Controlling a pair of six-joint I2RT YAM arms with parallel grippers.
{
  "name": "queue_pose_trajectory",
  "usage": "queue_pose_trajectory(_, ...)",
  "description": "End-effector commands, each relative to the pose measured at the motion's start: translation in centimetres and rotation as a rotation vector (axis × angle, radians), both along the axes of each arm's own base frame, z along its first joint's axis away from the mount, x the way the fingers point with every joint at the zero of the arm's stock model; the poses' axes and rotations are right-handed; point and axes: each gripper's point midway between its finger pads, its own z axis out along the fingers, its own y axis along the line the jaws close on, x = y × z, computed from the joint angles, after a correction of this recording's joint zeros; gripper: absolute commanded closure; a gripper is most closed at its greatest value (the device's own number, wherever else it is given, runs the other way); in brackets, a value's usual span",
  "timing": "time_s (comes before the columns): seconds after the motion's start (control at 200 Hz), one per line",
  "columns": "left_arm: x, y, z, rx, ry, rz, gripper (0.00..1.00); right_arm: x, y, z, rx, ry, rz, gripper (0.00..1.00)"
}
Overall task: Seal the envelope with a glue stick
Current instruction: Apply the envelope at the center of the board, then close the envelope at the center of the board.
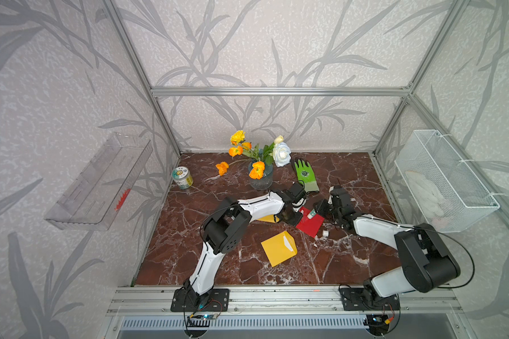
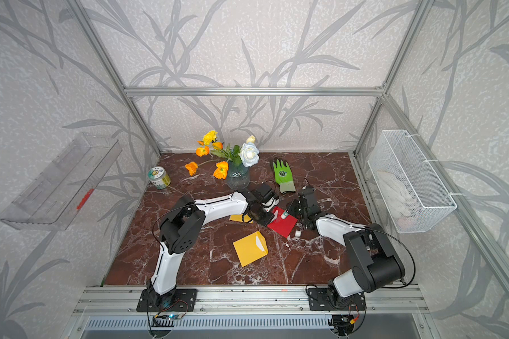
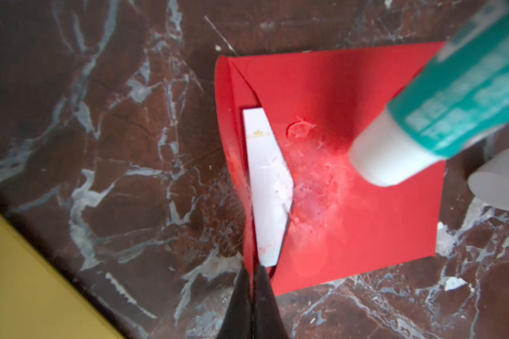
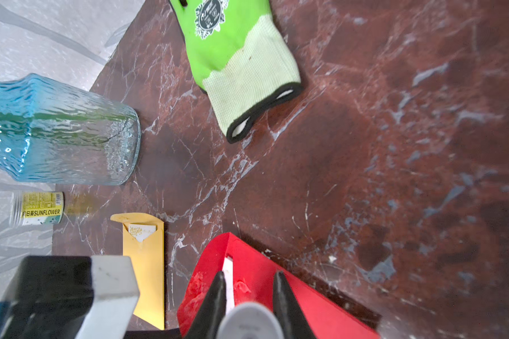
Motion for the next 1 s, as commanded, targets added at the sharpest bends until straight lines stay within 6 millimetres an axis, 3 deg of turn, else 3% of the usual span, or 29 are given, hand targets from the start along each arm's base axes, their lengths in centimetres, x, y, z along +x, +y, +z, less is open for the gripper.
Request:
queue_pose_trajectory(0.0,0.3,2.9,-0.5,0.116,-0.026,0.044,1.00,-0.9,-0.3,-0.2,0.015,0.016,0.001,1.00)
queue_pose_trajectory(0.155,0.7,3.8,-0.2,0.162,-0.040,0.057,0.98,-1.3,-0.2,-0.8,0.022,0.036,0.010,1.00)
queue_pose_trajectory(0.345,0.2,3.3,1.0,0.099,-0.004,0.055,0.68,-1.4,-0.1,-1.0,0.029,0.044,0.017,1.00)
queue_pose_trajectory(0.495,0.8,2.9,3.8,-0.028,0.029,0.107,0.52,-1.6,-0.1,-0.7,0.026,0.038,0.023,1.00)
queue_pose_trajectory(0.62,1.9,2.4,6.2,-0.197,0.084,0.187,0.52,-1.6,-0.2,-0.6,0.026,0.037,0.026,1.00)
queue_pose_trajectory(0.745,2.9,2.5,6.9,-0.314,0.149,0.277,0.55,-1.8,-0.1,-0.8,0.030,0.047,0.029,1.00)
queue_pose_trajectory(0.83,3.2,3.0,6.4,-0.310,0.157,0.299,0.62,-1.9,0.0,-1.0,0.043,0.055,0.027,1.00)
queue_pose_trajectory(0.915,3.2,2.9,5.7,-0.298,0.174,0.299,0.76,-1.8,0.0,-1.0,0.078,0.059,0.019,1.00)
queue_pose_trajectory(0.995,3.1,2.6,5.2,-0.310,0.194,0.303,0.84,-1.7,0.5,-0.8,0.156,0.074,0.007,1.00)
